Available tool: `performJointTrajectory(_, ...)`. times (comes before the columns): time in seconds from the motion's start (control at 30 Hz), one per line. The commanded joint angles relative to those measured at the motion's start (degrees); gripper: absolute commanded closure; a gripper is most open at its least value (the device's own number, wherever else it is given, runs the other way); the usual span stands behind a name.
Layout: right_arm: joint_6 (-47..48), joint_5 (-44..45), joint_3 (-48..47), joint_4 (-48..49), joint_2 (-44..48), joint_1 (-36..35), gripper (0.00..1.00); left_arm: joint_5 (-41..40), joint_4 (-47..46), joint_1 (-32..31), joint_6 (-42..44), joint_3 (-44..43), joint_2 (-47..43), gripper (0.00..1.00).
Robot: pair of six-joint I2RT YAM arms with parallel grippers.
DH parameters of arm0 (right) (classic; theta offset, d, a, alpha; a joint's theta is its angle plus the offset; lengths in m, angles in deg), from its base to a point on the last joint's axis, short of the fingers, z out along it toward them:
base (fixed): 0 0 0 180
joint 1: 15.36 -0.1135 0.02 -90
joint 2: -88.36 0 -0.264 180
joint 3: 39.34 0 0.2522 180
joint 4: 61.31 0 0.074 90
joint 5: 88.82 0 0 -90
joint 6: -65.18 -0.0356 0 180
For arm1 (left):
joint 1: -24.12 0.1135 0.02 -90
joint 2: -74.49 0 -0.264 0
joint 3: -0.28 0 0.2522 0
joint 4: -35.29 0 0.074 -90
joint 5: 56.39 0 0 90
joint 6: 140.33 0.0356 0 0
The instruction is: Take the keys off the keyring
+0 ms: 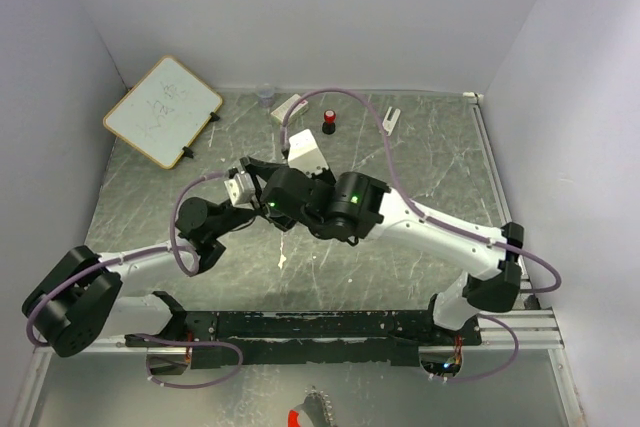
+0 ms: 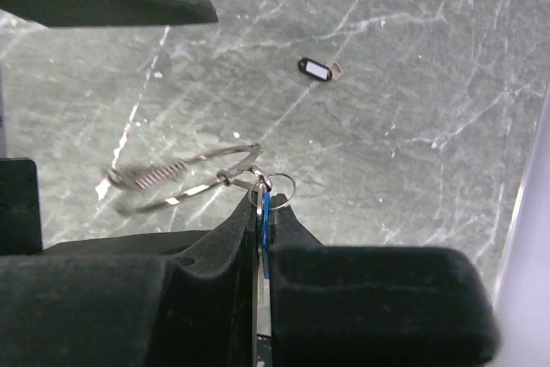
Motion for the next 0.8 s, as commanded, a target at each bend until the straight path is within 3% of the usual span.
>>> performJointTrajectory(0.0,-4.9,-0.6,-4.1,-12.1,-3.2,-0.4,1.0,0.5,-7.4,0.1,-1.0,1.0,1.3,0.0)
performJointTrajectory(0.23,-5.1,-1.0,-6.4,-11.7,-3.6,-0.3,1.0,2.5,-14.6,0.1,-3.6,1.3,6.3,0.0)
performJointTrajectory(0.43,-5.3,1.0,-6.1,-11.8,-3.1,-0.4,1.0,6.3,-16.9,0.0,-4.7,0.8,8.6,0.12)
performJointTrajectory(0.77,-2.6,-1.3,-6.7,-12.2,-3.5,-0.5,1.0,14.9,-22.5,-0.1,-8.4,-1.6,13.0,0.14)
